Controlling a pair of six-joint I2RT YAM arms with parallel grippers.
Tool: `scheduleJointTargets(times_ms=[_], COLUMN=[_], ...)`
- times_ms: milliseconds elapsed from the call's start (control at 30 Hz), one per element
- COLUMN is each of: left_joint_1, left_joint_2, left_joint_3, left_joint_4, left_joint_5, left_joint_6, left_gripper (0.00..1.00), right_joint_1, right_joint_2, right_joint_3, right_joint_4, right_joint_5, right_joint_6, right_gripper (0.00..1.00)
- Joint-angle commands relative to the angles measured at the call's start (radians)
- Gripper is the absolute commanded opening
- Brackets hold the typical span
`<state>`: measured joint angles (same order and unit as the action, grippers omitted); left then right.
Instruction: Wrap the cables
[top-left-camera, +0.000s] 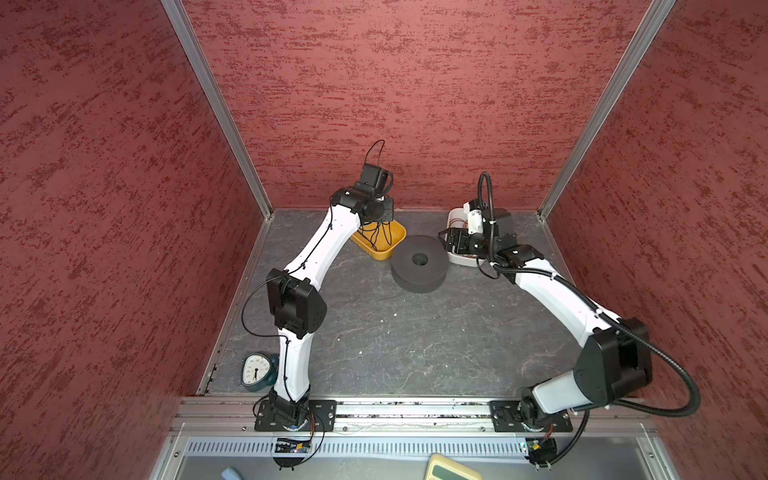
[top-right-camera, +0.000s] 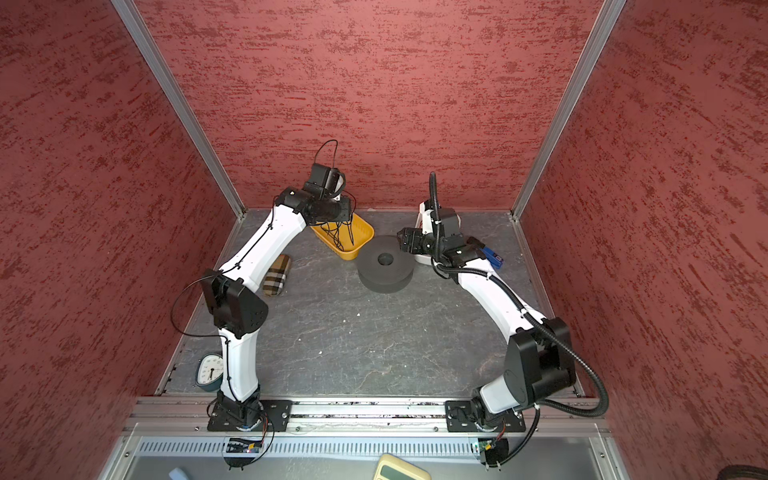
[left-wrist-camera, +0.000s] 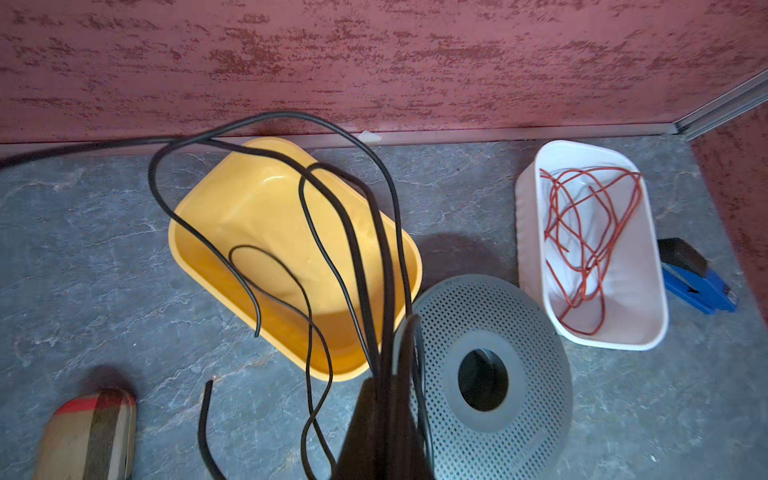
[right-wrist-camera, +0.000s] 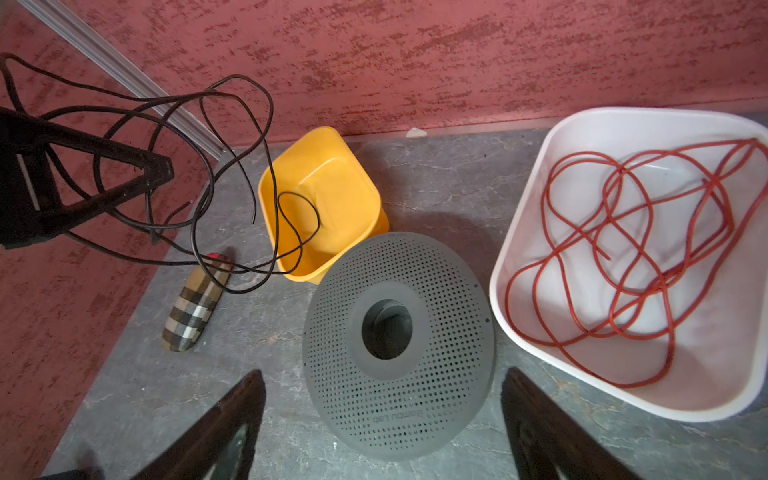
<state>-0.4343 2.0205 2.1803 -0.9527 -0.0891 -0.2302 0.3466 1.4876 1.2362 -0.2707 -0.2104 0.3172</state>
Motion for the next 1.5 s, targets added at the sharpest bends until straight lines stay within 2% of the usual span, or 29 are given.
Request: scheduleJointTargets(times_ms=[0, 167, 433, 667, 900, 1233, 1333, 1467], left_joint_1=[-0.012, -0.014, -0.020, -0.021, -0.026, -0.077, -0.087, -0.093], left_joint_2=[-0.106, -0.260, -0.541, -0.676, -0.731, -0.711, -0.706, -0.703], left_joint_3=[-0.061, -0.193, -0.449, -0.589, -0.698, -0.761, -0.777, -0.776], left_joint_4=[0.003, 0.002, 0.042, 0.040, 0.072, 0.094, 0.102, 0.104], left_joint_5=[0.003, 0.027, 0.072, 0.128, 0.168, 0.182, 0.170, 0.187], left_joint_6=[-0.012, -0.058, -0.189, -0.284, -0.408, -0.528, -0.549, -0.577], left_gripper=[0.00, 0.00, 0.00, 0.00, 0.00, 0.00, 0.00, 0.00], right_joint_1=[0.031, 0.119, 0.246, 0.372, 0.441, 0.443, 0.443, 0.443], right_joint_2=[-0.050, -0.101, -0.166, -0.218, -0.258, -0.213, -0.194, -0.160], right_joint_3=[-0.004, -0.002, 0.026, -0.003, -0.067, -0.093, -0.135, -0.133], right_joint_4=[-0.010, -0.006, -0.114, -0.163, -0.131, -0.100, -0.057, -0.042], right_joint_5=[-0.028, 0.004, 0.043, 0.031, 0.052, 0.042, 0.020, -0.039], right_joint_6=[0.020, 0.041, 0.162, 0.162, 0.152, -0.047, -0.112, -0.139], right_gripper=[0.90, 0.93, 0.88, 0.90, 0.91, 0.90, 0.87, 0.82])
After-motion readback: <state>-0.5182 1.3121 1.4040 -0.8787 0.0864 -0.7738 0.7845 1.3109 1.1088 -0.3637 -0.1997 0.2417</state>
